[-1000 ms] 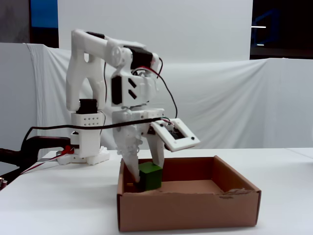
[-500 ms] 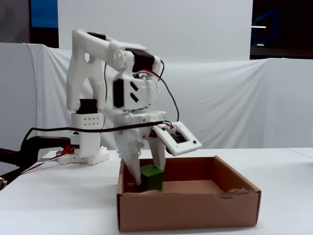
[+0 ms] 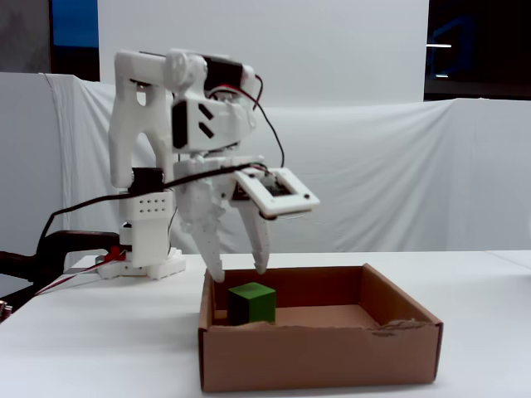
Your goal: Grasp a green cube and put it in a box.
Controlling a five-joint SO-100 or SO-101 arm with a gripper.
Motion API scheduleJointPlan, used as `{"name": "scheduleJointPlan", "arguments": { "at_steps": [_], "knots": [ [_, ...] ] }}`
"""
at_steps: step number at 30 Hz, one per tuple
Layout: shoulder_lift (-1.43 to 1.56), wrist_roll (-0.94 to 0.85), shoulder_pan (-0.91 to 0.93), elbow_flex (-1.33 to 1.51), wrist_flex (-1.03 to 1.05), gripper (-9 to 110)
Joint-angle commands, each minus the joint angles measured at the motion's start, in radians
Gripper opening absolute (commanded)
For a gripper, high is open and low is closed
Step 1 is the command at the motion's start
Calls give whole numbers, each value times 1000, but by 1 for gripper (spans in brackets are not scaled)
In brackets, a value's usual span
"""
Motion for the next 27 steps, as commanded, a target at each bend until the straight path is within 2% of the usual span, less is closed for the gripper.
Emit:
{"name": "scheduleJointPlan", "arguments": {
  "at_steps": [1, 8, 15, 21, 27],
  "knots": [
    [178, 43, 49, 41, 17, 21],
    [469, 57, 276, 256, 86, 21],
    [741, 57, 489, 607, 18, 21],
    [937, 57, 588, 848, -11, 21],
    [1238, 60, 644, 1032, 58, 21]
  ]
}}
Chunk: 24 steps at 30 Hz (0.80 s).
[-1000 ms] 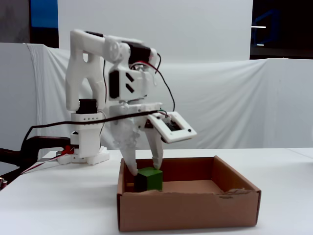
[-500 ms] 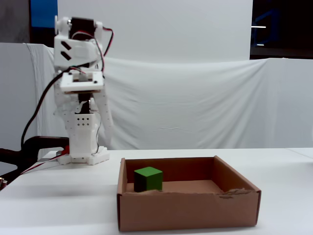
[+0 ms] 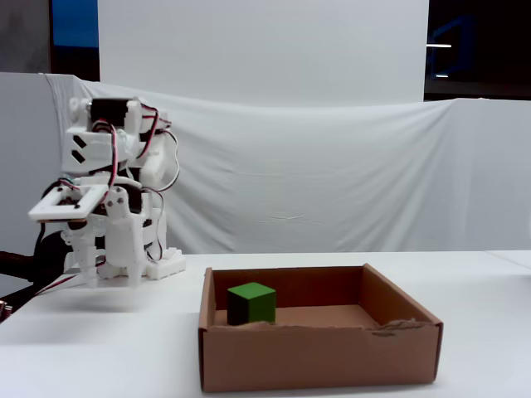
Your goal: Grasp a green cube and put it in a box.
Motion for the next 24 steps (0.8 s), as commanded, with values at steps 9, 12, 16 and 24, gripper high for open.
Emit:
{"name": "scheduleJointPlan", "arguments": {
  "at_steps": [9, 12, 16, 24],
  "knots": [
    [365, 37, 89, 123, 169, 21],
    [382, 89, 89, 123, 173, 21],
    [382, 124, 87, 123, 170, 21],
    [382, 126, 81, 123, 170, 21]
  ]
}}
